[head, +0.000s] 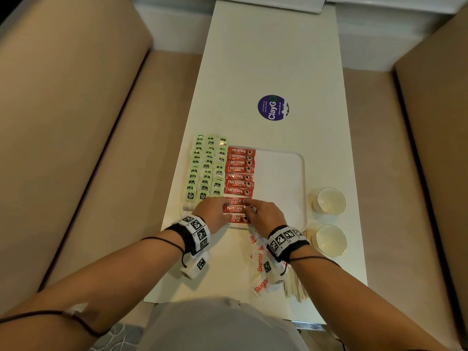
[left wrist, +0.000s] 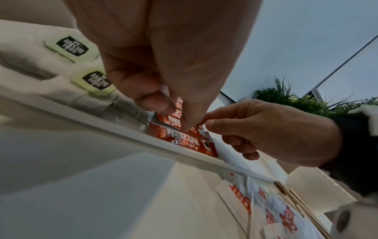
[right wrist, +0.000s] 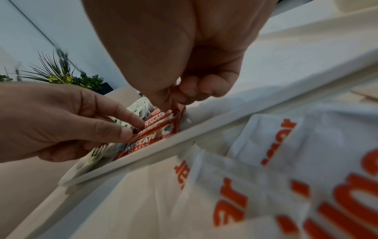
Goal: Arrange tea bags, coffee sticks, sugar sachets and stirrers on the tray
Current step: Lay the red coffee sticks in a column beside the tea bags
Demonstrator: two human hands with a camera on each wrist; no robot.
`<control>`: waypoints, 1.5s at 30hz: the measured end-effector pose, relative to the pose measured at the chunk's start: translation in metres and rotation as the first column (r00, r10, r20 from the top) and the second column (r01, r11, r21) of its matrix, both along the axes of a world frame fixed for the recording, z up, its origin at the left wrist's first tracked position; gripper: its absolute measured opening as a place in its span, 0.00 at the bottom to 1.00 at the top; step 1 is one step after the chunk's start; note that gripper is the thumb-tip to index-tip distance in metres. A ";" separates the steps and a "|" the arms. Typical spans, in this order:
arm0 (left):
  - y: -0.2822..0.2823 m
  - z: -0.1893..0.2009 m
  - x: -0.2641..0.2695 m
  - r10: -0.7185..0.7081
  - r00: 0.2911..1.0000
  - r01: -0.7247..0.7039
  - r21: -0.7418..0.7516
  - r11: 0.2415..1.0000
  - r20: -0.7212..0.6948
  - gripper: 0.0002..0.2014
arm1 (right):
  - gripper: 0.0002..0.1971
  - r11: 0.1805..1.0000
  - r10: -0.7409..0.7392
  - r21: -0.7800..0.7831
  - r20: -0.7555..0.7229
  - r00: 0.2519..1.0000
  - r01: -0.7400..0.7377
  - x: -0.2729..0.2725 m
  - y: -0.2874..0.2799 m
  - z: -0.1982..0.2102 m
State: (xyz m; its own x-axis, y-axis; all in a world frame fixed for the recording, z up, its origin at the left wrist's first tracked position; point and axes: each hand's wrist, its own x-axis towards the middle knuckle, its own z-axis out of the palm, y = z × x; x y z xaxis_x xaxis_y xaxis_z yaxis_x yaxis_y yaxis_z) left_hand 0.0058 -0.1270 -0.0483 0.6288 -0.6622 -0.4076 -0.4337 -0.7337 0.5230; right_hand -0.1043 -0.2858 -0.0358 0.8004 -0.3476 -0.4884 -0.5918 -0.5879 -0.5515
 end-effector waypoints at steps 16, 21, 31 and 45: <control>-0.012 -0.001 0.010 -0.076 0.996 0.078 0.049 0.996 -0.039 0.25 | 0.18 1.000 0.014 -0.017 -0.026 1.000 -0.014 0.018 -0.005 -0.004; -0.010 -0.005 0.007 -0.065 0.997 0.066 0.031 0.997 -0.041 0.23 | 0.18 1.000 -0.008 -0.014 -0.020 1.000 0.008 0.016 -0.005 -0.007; -0.024 0.001 0.020 -0.068 0.997 0.072 0.099 0.993 -0.038 0.36 | 0.18 0.999 -0.022 -0.024 -0.020 1.000 0.022 0.031 -0.013 -0.003; -0.035 0.003 0.026 -0.004 0.997 0.008 0.053 0.999 -0.077 0.37 | 0.19 0.998 -0.051 -0.020 0.001 0.999 0.051 0.044 -0.020 0.005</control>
State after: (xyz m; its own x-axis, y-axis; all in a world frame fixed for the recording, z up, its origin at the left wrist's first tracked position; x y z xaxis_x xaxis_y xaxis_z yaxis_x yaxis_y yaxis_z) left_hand 0.0318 -0.1625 -0.0454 0.5905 -0.6420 -0.4891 -0.3980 -0.7588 0.5155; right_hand -0.0605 -0.3056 -0.0312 0.7818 -0.3978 -0.4801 -0.6208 -0.5681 -0.5403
